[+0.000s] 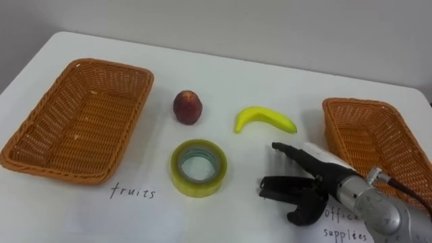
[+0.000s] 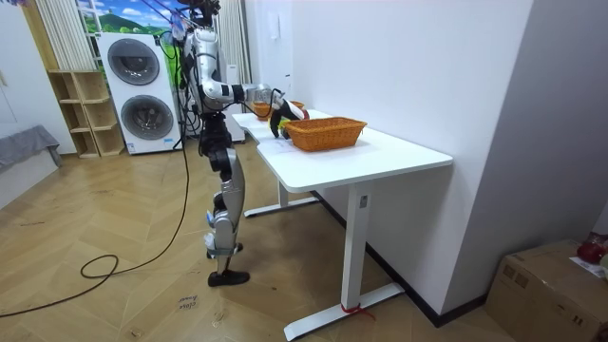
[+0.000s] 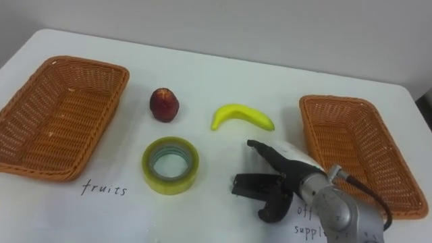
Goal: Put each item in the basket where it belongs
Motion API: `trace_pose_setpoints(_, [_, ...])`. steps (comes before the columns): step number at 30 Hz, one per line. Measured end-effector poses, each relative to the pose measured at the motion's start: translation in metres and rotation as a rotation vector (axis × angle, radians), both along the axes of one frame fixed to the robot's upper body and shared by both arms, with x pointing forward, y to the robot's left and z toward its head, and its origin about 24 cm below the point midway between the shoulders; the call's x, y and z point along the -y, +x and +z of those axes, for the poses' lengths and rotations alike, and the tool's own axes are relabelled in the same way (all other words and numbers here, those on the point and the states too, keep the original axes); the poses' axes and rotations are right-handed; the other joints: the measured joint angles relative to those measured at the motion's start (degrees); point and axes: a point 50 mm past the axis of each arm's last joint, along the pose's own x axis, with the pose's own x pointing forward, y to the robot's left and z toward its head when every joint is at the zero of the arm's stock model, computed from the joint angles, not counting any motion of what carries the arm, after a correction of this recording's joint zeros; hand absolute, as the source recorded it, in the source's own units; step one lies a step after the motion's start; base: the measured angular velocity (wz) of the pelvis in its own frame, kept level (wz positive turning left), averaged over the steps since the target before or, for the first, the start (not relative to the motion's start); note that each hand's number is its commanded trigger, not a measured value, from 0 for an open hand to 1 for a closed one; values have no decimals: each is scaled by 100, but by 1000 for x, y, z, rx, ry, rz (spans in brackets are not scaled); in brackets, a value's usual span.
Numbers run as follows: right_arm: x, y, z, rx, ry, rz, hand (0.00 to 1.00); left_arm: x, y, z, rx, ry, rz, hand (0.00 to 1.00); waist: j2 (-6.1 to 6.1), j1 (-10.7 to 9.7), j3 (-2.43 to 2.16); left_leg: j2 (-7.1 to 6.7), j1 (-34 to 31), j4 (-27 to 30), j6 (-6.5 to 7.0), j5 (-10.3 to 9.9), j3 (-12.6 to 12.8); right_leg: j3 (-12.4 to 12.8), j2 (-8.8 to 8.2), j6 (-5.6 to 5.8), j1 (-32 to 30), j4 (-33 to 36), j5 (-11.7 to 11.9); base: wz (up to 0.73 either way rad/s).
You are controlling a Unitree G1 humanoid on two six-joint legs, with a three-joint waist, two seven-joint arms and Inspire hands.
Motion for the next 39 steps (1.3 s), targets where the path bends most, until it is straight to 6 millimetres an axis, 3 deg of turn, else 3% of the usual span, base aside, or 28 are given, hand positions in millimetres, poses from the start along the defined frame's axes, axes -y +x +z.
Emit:
trace_pose_setpoints(12, [4,-1,-9,-47,-78,-38,0,0,3,0,-2,3,-1,0,-6,19,-6,-1,102,-6,0,0,-10,-4,0,-2,103,1,2,0])
trace_pose_setpoints(13, [5,-1,-10,-51,-79,-41,13,0,2,0,-8,5,0,0,-11,31,-9,-1,111,-1,0,0,-12,-6,0,-3,114,1,2,0])
trace_pose_setpoints(14, [5,-1,-10,-53,-79,-44,59,0,2,0,-12,7,0,0,-13,35,-11,-1,113,2,0,0,-14,-7,0,-3,118,1,2,0])
trace_pose_setpoints(15, [6,-1,-11,-57,-79,-50,59,-1,1,0,-21,9,3,0,-15,34,-12,-1,113,10,0,0,-17,-12,0,-6,124,0,4,0])
trace_pose_setpoints(16, [6,-1,-12,-63,-80,-56,100,-1,0,0,-29,11,4,0,-15,42,-12,-1,115,21,0,0,-25,-17,0,-7,135,-1,7,0])
trace_pose_setpoints(24, [5,6,-16,-27,-132,-77,100,-1,0,0,-36,17,7,0,-12,39,-12,4,116,61,-4,3,-33,-8,6,-25,156,-1,29,0])
trace_pose_setpoints(31, [1,18,-20,27,-209,-92,100,-1,5,0,-23,16,2,0,53,40,-41,-1,108,90,-4,3,-62,-10,6,-23,174,-2,42,0])
trace_pose_setpoints(39, [1,20,-20,50,-220,-98,100,-1,10,1,-6,25,0,0,102,38,-33,-1,110,87,-4,3,-67,-8,7,-23,177,-7,42,0])
